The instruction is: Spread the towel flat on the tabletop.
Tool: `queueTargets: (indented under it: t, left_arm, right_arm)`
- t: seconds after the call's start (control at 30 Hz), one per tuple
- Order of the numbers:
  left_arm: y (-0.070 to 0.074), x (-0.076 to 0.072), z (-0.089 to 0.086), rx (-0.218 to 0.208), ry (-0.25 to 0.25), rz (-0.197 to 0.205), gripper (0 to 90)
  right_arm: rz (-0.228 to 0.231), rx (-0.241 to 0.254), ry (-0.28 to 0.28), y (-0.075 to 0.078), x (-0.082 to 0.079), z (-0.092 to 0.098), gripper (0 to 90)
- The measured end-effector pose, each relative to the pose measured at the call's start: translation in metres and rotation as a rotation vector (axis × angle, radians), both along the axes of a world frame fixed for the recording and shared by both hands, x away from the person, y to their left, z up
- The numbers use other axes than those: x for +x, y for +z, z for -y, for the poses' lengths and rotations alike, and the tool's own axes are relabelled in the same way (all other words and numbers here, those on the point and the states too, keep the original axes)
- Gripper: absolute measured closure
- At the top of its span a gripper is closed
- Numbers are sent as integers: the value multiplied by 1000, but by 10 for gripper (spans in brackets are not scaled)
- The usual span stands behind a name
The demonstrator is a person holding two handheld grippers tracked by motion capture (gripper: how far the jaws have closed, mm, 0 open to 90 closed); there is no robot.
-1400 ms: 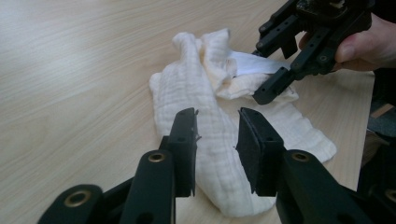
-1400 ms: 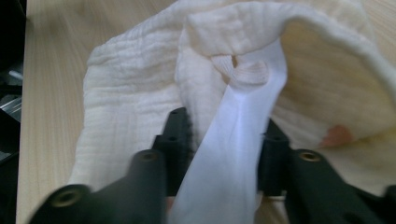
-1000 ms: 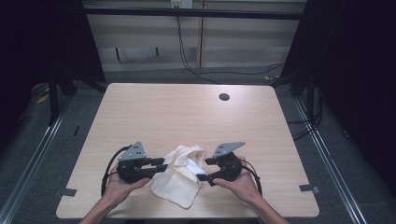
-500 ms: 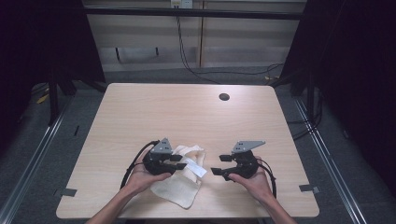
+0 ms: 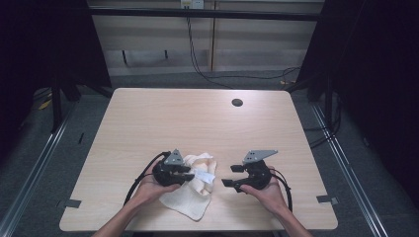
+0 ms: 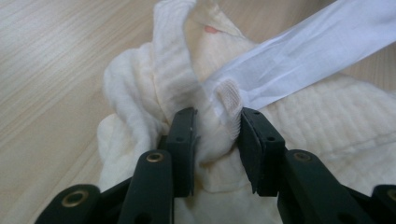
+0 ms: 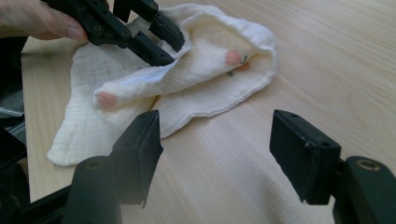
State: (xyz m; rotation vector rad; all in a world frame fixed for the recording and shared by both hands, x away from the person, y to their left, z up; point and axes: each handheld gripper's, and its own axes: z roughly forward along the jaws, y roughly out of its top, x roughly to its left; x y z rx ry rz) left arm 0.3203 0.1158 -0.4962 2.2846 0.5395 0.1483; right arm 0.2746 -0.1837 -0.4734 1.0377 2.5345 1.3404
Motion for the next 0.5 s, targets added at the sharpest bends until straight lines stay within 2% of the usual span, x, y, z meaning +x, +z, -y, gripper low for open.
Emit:
queueTargets:
  t: [0.03,0.13,0.17,0.27,0.37,0.4,0.43,0.5]
  left_arm:
    - [1,-1,1,10,-2,8,696]
    - [2,0,-1,-2,-4,-2,803]
    - [2,3,-6,-36,0,-39,836]
    - [11,2,-10,-68,11,-34,850]
    - [26,-5,-11,-114,-11,-17,852]
    - [26,-5,-11,-114,-11,-17,852]
    - [32,-7,-12,-147,-18,-20,851]
    - [37,-8,-14,-164,-19,-13,852]
  right_arm:
    - [-2,1,2,0,0,0,340]
    - [-2,-5,0,-1,0,0,340]
    - [-4,-7,5,-1,0,0,341]
    - [-9,-10,3,-3,0,0,341]
    - [-11,-14,4,-4,1,0,342]
    - [-11,-14,4,-4,1,0,342]
    - [-14,-16,5,-5,2,-1,347]
    - [-17,-19,8,-6,2,-2,347]
